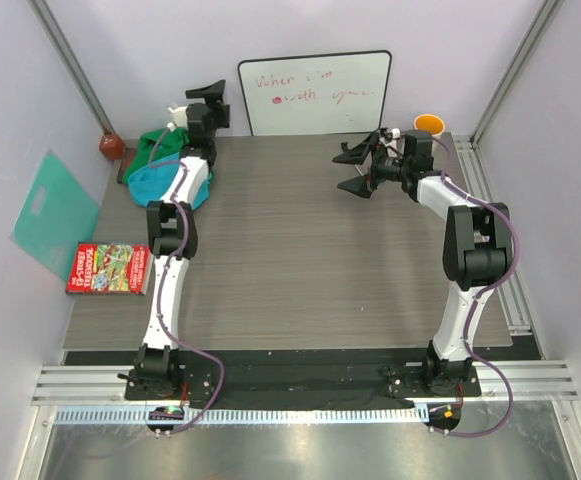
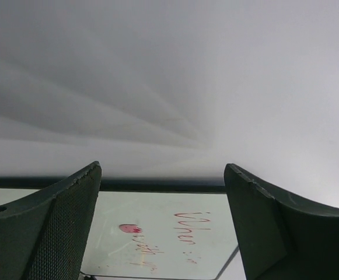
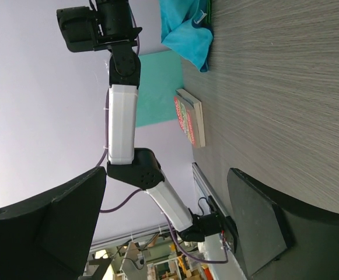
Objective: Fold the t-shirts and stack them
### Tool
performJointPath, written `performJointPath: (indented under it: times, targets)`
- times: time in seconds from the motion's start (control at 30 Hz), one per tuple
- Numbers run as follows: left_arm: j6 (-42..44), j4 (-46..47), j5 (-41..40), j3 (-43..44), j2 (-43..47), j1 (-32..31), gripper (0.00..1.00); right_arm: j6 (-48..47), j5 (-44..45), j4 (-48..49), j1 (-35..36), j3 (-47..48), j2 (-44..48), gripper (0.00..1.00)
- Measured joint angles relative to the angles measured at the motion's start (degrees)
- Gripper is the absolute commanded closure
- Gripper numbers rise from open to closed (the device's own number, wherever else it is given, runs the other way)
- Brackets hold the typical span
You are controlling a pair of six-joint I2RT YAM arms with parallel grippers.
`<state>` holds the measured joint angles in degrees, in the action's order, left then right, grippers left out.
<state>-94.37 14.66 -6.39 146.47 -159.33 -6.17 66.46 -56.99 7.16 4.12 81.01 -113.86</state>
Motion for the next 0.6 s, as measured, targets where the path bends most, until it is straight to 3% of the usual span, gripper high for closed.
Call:
performJointPath:
  times: [0.6]
  targets:
    - [-1.7,-1.7,-0.1,1.2,-6.1,-5.0,0.15,-5.1,-1.2,-6.7,-0.3,-2.2,0.1,0.10]
